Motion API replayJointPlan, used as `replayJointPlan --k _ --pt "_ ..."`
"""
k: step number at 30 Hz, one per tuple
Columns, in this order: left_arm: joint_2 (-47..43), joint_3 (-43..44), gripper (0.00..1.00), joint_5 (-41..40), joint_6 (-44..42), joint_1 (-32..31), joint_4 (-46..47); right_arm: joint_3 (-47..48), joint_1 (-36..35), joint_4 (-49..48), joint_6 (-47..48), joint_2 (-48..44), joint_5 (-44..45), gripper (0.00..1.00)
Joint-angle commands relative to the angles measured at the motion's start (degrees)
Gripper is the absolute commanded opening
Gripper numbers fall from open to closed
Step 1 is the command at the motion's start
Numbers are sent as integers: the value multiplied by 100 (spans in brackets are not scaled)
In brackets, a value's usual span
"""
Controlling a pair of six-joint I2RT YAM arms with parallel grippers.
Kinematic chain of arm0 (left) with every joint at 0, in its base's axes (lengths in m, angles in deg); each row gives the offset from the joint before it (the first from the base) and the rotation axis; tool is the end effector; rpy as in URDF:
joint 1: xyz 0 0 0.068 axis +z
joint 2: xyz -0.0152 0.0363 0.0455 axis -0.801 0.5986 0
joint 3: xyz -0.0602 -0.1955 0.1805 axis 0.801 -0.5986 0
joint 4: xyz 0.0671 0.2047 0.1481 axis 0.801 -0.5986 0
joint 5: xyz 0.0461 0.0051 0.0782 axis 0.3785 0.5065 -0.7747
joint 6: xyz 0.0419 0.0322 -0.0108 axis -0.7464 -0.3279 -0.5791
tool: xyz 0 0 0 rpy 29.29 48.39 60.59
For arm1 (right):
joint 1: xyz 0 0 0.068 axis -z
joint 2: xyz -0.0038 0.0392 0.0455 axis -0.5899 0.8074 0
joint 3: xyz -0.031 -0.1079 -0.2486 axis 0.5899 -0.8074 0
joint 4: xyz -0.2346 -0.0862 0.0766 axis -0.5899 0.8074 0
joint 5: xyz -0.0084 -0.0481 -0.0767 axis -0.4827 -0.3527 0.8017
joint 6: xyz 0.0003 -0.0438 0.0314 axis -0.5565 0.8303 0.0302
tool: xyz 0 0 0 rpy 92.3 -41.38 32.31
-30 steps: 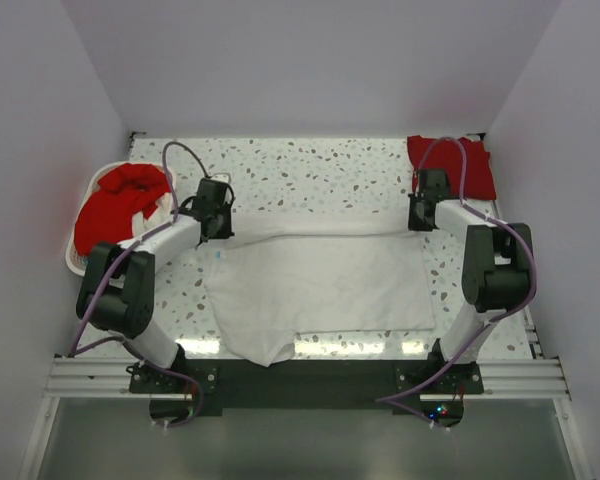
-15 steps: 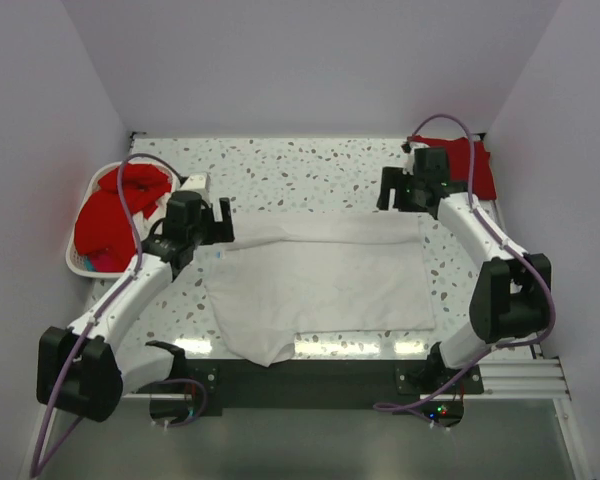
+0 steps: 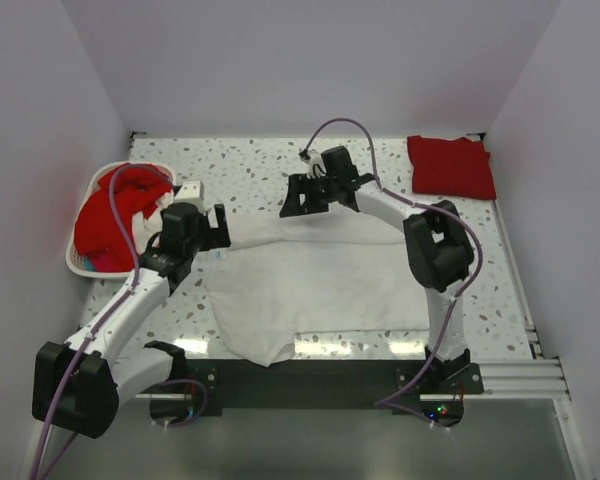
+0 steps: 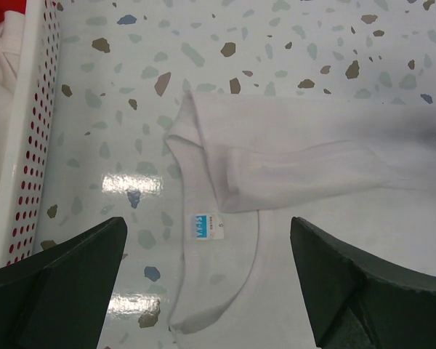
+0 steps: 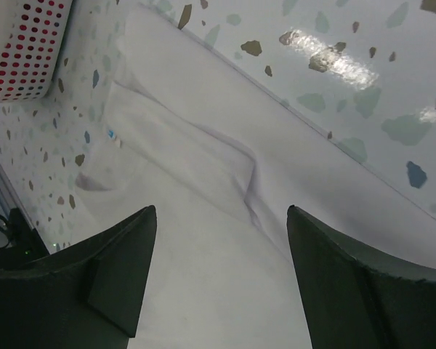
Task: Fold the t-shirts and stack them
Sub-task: Fold the tshirt
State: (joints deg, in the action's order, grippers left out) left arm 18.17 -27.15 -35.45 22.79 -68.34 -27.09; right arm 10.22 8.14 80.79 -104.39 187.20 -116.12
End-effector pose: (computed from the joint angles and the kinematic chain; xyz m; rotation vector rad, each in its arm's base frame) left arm 0.2270 -0.0538 0.2445 -0.1627 2.1321 -0.1125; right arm 0.4002 0.2324 0.2161 -0.4615 2.3381 0.9921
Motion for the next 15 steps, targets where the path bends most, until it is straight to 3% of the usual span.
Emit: replayJointPlan --k 1,5,15 --pt "64 48 100 -133 12 44 435 543 -99 -693 -557 479 -613 75" --pt "108 56 100 -45 48 44 427 957 -214 -649 -664 1147 -667 74" --pt "152 74 100 69 74 44 435 1090 -398 -913 -857 1579 -1167 73"
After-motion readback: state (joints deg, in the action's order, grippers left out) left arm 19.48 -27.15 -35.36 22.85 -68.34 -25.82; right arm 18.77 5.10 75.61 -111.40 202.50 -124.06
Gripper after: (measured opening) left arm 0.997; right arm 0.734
